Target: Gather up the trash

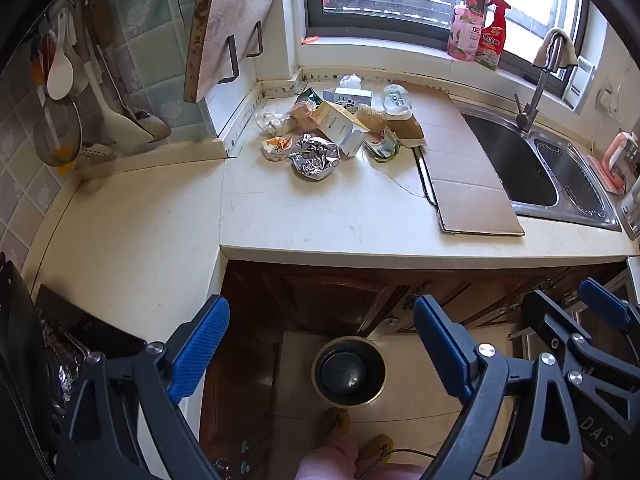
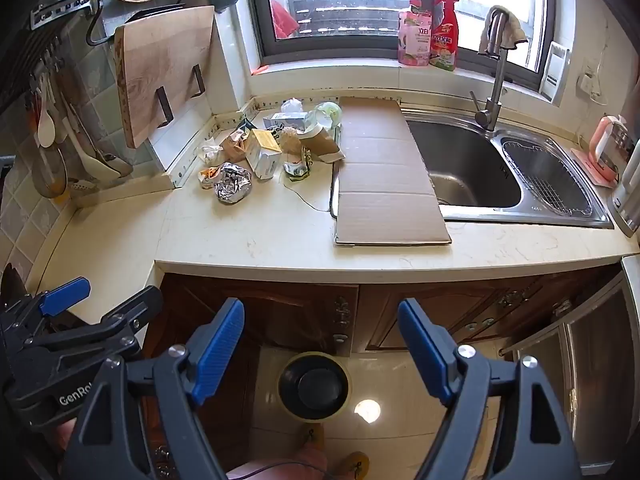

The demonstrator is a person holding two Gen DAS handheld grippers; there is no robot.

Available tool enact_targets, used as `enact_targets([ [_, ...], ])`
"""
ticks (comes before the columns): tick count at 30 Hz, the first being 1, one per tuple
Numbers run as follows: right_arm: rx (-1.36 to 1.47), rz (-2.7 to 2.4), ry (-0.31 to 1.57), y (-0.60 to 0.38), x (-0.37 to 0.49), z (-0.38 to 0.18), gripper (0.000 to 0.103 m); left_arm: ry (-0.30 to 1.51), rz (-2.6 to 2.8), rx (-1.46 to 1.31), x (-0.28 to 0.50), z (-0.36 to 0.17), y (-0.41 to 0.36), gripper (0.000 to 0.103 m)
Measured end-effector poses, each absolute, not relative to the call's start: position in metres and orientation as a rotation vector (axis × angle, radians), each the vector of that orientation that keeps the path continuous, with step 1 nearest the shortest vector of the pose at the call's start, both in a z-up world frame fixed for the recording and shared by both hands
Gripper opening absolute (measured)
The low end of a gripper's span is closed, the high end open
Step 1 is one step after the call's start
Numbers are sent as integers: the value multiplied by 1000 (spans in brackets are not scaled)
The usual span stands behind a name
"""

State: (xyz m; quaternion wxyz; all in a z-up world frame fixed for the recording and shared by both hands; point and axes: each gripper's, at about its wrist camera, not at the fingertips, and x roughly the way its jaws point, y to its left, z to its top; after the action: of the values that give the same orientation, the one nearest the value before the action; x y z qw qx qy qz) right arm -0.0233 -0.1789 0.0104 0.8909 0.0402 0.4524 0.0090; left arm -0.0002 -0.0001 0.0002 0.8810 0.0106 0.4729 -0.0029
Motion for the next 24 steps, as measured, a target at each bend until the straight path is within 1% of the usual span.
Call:
enact_targets([
  [9,91,20,951,-182,-20,5,80,1008,-19,11,1,-2,1,90],
  [13,90,16,957,-182,-20,5,80,1014,-30,11,4,-5,-6,87],
  [24,87,12,988,-177,-17,-1,80,1046,-30,18,8,-10,-2,87],
])
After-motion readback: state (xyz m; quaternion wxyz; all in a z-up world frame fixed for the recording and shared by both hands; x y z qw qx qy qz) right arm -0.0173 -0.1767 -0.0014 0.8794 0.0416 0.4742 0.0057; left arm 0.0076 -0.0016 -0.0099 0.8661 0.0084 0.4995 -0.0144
